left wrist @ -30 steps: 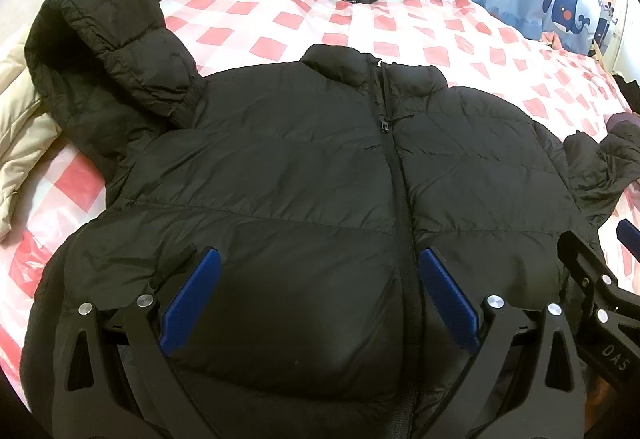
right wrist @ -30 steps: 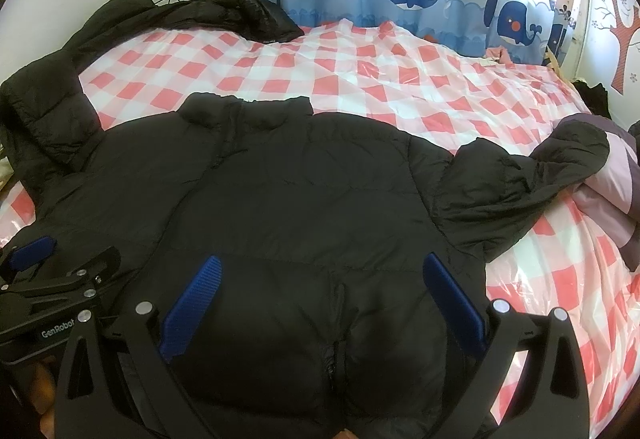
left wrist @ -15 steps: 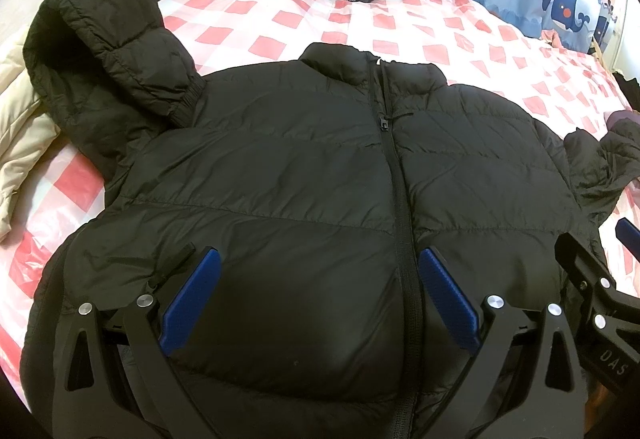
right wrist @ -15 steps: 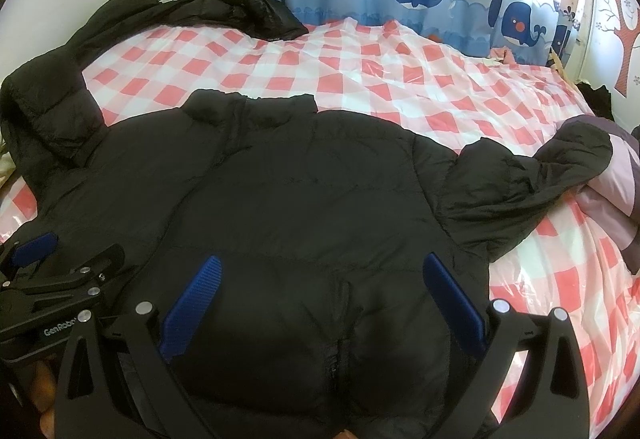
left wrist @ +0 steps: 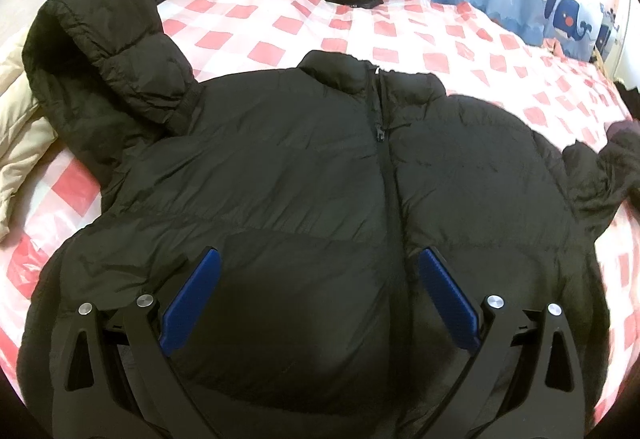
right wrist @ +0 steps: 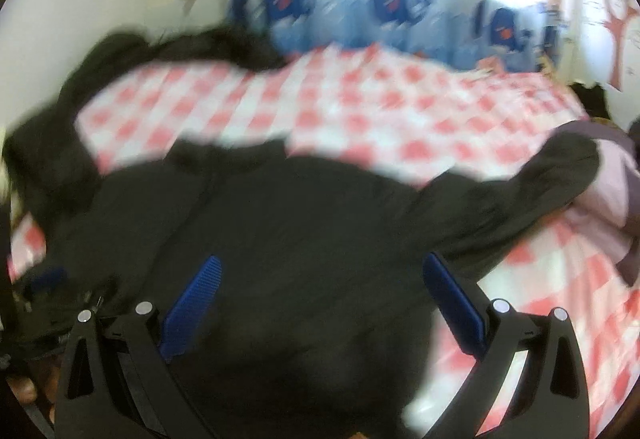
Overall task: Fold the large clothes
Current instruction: 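Grasp a sleeve cuff of the black jacket with the right tool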
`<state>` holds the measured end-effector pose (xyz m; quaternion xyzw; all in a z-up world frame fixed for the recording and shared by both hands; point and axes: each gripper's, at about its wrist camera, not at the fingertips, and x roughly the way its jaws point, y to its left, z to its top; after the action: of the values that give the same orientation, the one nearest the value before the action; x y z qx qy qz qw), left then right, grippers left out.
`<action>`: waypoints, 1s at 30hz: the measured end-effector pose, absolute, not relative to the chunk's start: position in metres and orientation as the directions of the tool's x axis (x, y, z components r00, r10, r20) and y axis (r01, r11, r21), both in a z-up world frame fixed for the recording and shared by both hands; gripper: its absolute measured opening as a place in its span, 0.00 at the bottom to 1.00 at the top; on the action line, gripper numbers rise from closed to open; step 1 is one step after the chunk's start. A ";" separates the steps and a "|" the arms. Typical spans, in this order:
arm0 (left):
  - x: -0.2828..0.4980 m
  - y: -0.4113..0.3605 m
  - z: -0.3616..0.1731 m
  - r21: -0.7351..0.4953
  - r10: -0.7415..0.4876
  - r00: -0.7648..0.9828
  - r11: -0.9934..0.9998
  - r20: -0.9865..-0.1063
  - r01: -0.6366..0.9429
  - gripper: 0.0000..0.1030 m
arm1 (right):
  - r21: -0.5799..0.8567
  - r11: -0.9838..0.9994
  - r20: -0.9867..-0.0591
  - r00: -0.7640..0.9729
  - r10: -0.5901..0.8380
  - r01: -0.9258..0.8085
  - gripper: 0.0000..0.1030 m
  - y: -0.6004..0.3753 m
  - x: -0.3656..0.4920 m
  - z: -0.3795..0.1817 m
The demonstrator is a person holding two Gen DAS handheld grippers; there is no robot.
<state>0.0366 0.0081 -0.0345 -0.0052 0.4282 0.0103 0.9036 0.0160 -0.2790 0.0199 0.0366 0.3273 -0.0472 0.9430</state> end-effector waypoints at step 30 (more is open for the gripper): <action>0.048 -0.005 -0.056 -0.002 0.018 0.605 0.999 -0.796 -0.032 0.92 | 0.169 0.834 -0.787 0.581 -0.207 0.526 0.32 -0.712 0.175 -0.007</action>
<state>0.0483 -0.0048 -0.0559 -0.0082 0.4443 0.0140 0.8957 0.1750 -0.7121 -0.0073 0.1964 0.4059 -0.2112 0.8672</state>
